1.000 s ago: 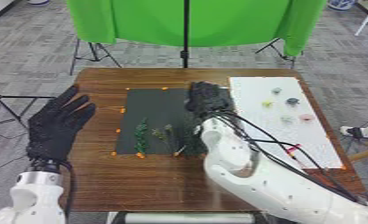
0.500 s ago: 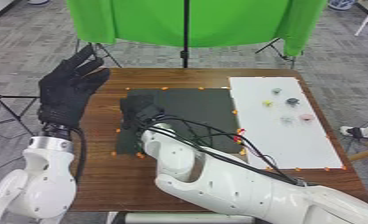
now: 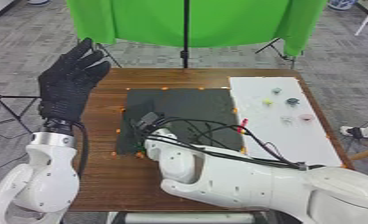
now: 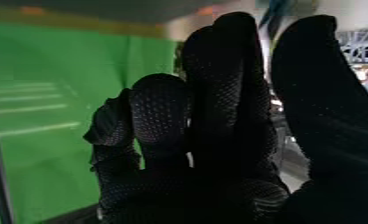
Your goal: Arrange flowers
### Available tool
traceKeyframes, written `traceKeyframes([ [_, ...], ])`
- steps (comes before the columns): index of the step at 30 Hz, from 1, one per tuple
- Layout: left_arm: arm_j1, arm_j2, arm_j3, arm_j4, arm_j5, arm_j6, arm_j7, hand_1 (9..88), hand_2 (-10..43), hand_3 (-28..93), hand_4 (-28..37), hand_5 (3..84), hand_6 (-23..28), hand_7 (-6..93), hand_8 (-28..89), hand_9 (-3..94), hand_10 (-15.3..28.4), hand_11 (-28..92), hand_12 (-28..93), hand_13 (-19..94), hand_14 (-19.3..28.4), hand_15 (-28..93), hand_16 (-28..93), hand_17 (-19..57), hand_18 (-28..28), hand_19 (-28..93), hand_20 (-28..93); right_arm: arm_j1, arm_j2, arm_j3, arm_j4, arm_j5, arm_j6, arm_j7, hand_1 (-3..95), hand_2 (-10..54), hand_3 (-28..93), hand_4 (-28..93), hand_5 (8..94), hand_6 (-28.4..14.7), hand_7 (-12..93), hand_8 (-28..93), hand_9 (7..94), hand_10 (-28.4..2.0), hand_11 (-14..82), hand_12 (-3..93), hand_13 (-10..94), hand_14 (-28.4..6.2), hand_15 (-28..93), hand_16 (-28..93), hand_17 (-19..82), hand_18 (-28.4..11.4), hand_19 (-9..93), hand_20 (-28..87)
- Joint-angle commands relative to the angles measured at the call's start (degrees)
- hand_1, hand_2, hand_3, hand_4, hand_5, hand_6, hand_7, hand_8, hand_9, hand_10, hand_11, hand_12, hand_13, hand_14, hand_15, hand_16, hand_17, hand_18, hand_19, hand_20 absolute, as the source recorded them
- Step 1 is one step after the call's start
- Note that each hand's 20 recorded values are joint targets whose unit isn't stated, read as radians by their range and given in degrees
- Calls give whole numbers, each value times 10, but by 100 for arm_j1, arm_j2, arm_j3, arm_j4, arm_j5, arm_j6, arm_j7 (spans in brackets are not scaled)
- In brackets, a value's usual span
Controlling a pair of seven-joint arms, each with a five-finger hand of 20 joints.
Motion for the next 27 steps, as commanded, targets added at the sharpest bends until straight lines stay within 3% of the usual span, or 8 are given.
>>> traceKeyframes([
  [1, 82, -84, -37, 55, 8, -118, -143, 242, 64, 802, -234, 414, 121, 118, -86, 370, 215, 269, 110, 286, 284, 547, -101, -78, 261, 586, 149, -161, -24, 478, -138, -339, -256, -259, 396, -95, 701, -283, 716, 41, 168, -130, 763, -105, 543, 209, 637, -109, 844, 181, 221, -241, 883, 536],
  [4, 267, -88, -115, -8, -10, -37, -83, 242, 64, 802, -234, 414, 121, 118, -86, 369, 215, 269, 110, 286, 284, 546, -101, -78, 261, 586, 149, -518, -30, 859, -237, -563, -445, -479, 384, -95, 698, -283, 694, 34, 167, -131, 754, -108, 549, 208, 629, -111, 849, 179, 215, -242, 881, 542],
  [8, 984, -362, -622, -244, 63, 61, -448, 242, 64, 802, -234, 414, 121, 119, -86, 369, 215, 269, 110, 285, 284, 546, -101, -78, 261, 586, 149, -1438, 30, 1860, -705, -859, -741, -731, 366, -95, 698, -283, 687, 31, 167, -130, 749, -110, 552, 205, 626, -112, 851, 175, 214, -243, 878, 547],
  [9, 1230, -360, -718, -305, 14, 117, -257, 242, 64, 803, -233, 414, 121, 118, -86, 369, 215, 269, 110, 285, 284, 546, -101, -78, 261, 586, 149, -1423, 137, 1942, -833, -758, -646, -715, 362, -95, 700, -283, 683, 29, 166, -131, 745, -111, 550, 204, 625, -112, 851, 174, 214, -243, 878, 547],
  [11, 1526, -511, -857, -351, -4, 148, -288, 243, 64, 802, -233, 414, 121, 119, -86, 370, 215, 270, 110, 285, 284, 547, -102, -78, 261, 586, 149, -1656, 435, 2369, -1207, -528, -632, -525, 354, -95, 707, -283, 673, 27, 166, -131, 739, -114, 528, 193, 619, -116, 845, 171, 211, -244, 874, 547],
  [16, 2101, -589, -1034, -464, -104, 302, -127, 242, 64, 802, -234, 414, 121, 118, -85, 369, 214, 269, 110, 285, 284, 547, -101, -78, 261, 586, 149, -1989, 1441, 3377, -1882, 223, -441, 135, 349, -95, 720, -283, 647, 17, 161, -129, 728, -125, 414, 162, 594, -128, 796, 141, 201, -248, 853, 537],
  [24, 2344, -616, -947, -526, -162, 370, 45, 241, 64, 803, -234, 414, 122, 118, -85, 368, 214, 268, 110, 284, 284, 547, -101, -79, 261, 586, 150, -2864, 2812, 4744, -2129, 761, -159, 894, 347, -95, 747, -283, 586, -7, 158, -126, 671, -154, 334, 150, 559, -137, 760, 118, 189, -249, 835, 521],
  [27, 2353, -548, -874, -520, -254, 416, 237, 241, 64, 803, -234, 411, 119, 118, -86, 368, 214, 268, 110, 284, 284, 548, -102, -79, 262, 586, 150, -3158, 3170, 5101, -2115, 819, -110, 1180, 340, -95, 754, -283, 557, -7, 158, -126, 648, -163, 321, 146, 544, -141, 761, 111, 188, -249, 837, 518],
])
